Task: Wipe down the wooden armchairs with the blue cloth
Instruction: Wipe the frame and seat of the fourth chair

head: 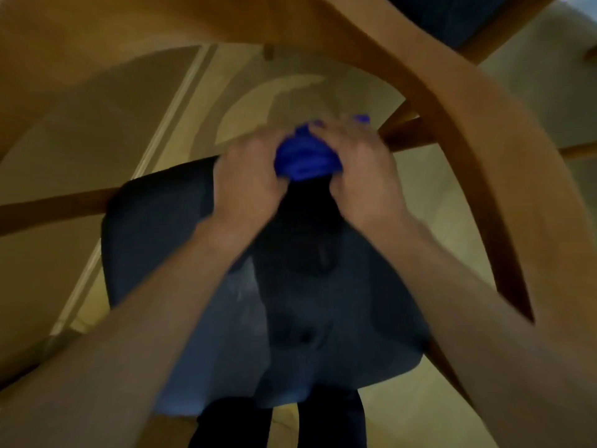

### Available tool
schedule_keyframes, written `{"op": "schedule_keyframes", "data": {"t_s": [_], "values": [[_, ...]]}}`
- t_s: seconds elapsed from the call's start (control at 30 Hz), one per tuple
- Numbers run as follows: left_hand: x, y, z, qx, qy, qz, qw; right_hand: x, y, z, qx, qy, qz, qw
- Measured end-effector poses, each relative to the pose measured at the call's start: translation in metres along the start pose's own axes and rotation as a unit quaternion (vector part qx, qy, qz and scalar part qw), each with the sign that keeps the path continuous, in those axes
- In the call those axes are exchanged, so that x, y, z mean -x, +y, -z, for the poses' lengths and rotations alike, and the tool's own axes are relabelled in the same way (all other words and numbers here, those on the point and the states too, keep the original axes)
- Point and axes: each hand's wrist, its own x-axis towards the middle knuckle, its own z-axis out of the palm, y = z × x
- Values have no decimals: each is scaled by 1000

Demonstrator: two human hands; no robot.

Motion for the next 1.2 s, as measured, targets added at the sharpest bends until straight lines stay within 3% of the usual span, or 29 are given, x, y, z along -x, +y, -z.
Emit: {"op": "schedule_keyframes", "data": {"t_s": [0.07,0.17,0.37,0.5,0.57,0.73,0.8,0.87,0.93,1.0,1.1,1.2], "values": [[-44,-10,2,-17,-16,-13,1000,-44,8,-6,18,-9,7,1000],[-61,-16,-10,-38,-115,-8,993,-54,19,-21,49,-97,-29,994],[47,-11,-24,-54,-81,-23,995,60,-8,-23,43,-71,-26,996],[130,-9,-24,-28,-175,-7,984,117,-21,-14,79,-219,-25,972],[126,-14,-14,-29,-174,-16,984,96,-23,-5,83,-248,2,965],[10,-41,23,-71,2,-9,997,-32,-30,-15,17,-145,5,989],[-31,-59,31,-119,-28,14,992,-67,-36,-39,43,-147,-14,988],[-41,-72,28,-133,-116,54,983,-70,-44,-60,83,-178,-16,980],[-16,-76,22,-110,-132,56,983,-43,-51,-73,89,-147,7,985],[28,-73,15,-89,-65,38,993,1,-56,-76,33,-102,2,994],[106,-61,12,-35,-52,38,997,76,-67,-70,-9,-162,-26,986],[153,-57,10,-47,-99,27,994,116,-69,-64,2,-219,-12,976]]}}
